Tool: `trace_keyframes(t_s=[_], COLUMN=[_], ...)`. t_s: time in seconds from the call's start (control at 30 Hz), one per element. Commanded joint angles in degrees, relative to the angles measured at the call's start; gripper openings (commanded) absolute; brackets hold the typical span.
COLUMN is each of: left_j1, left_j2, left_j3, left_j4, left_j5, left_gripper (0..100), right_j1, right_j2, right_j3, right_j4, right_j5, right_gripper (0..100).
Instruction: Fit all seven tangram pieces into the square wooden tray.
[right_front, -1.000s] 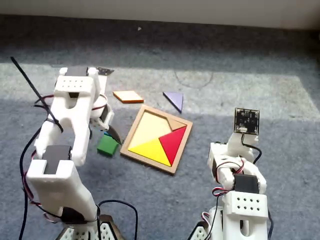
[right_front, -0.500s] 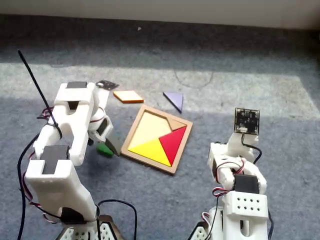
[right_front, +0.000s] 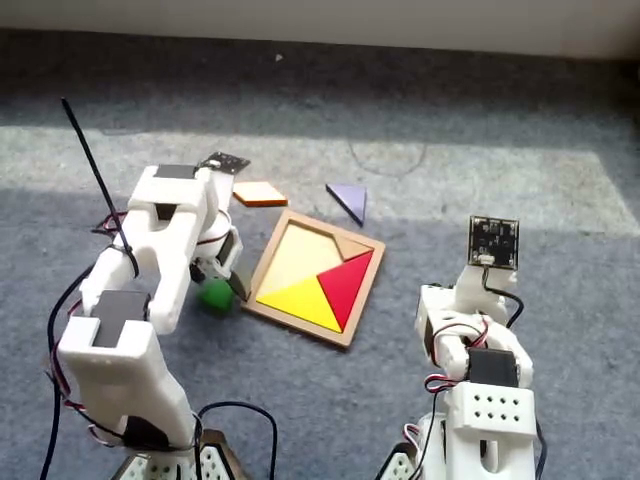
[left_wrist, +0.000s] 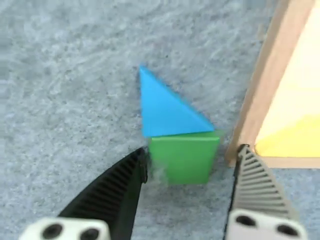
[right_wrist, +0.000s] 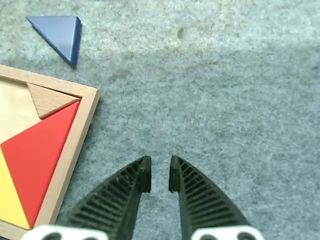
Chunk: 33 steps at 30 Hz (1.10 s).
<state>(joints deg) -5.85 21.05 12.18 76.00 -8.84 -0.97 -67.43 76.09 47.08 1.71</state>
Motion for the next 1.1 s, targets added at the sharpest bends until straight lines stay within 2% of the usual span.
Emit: trace_keyframes(t_s=[0.0, 0.1, 0.57, 0.73, 1.0, 1.07], left_j1=[-2.3, -3.9, -2.7, -2.7, -4.4, -4.3], left_j2=[0.7, 0.7, 0.6, 0.1, 0.6, 0.7], left_j3=[-2.9, -3.6, -2.9, -3.1, -2.9, -2.9], left_j4=[-0.8, -0.8, 0.9, 3.7, 4.0, 4.0], left_j5=[-2.0, -2.6, -2.1, 3.9, 5.2, 8.1], left_gripper=[24, 26, 27, 27, 27, 27], right_j1=[0.6, 0.6, 0.6, 0.6, 0.6, 0.6], right_j2=[-0.9, -0.9, -0.9, -0.9, -0.9, -0.9], right_j3=[-0.3, -0.3, -0.3, -0.3, -0.4, -0.4], right_j4=[-1.1, -1.1, -1.1, -1.1, -1.1, -1.1], right_j5=[0.1, 0.1, 0.1, 0.1, 0.1, 0.1], right_gripper=[7.7, 7.7, 7.7, 7.7, 7.7, 7.7])
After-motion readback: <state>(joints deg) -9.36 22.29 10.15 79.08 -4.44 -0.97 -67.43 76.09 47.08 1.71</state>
